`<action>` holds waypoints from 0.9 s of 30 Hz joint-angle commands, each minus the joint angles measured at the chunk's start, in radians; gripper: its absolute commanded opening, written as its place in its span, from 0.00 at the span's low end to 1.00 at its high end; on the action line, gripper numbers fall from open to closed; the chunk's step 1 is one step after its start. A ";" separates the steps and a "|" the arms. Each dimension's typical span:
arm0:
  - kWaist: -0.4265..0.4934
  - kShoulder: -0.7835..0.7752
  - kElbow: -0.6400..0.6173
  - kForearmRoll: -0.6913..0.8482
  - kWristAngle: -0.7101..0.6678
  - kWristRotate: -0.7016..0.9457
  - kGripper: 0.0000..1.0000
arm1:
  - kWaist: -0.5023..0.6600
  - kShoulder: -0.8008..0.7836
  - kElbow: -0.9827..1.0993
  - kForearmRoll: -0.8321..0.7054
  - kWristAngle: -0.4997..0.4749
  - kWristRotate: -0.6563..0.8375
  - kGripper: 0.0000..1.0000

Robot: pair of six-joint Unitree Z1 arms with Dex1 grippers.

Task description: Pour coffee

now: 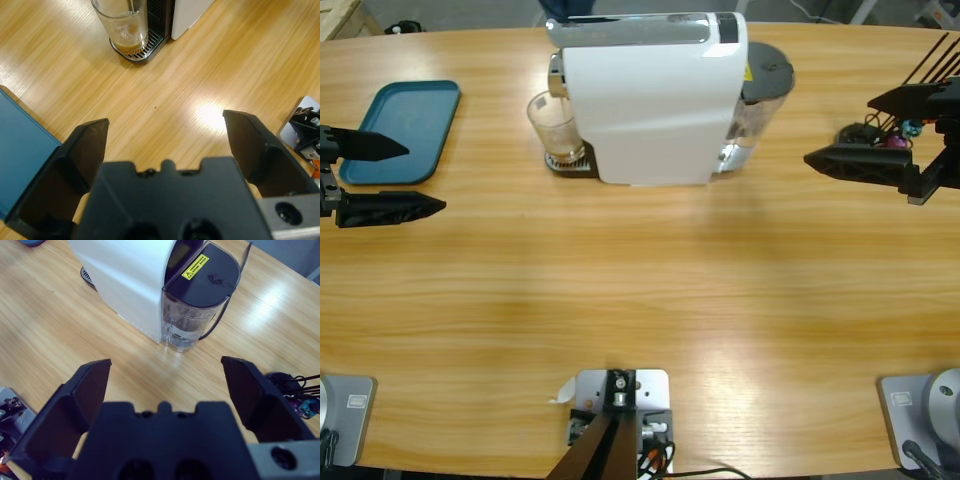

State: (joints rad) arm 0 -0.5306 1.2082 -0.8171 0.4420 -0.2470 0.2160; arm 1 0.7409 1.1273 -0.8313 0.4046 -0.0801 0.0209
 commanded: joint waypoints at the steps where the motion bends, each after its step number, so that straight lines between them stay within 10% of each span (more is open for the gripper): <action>1: -0.008 0.028 0.034 -0.011 0.008 0.008 1.00 | -0.005 0.001 0.038 -0.009 0.017 0.011 1.00; 27: -0.008 0.056 0.033 -0.020 0.006 0.017 1.00 | -0.004 -0.006 0.055 -0.009 0.017 0.012 1.00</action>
State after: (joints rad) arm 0 -0.5306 1.2107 -0.8170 0.4420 -0.2470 0.2160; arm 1 0.7409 1.1273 -0.8231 0.4020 -0.0800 0.0210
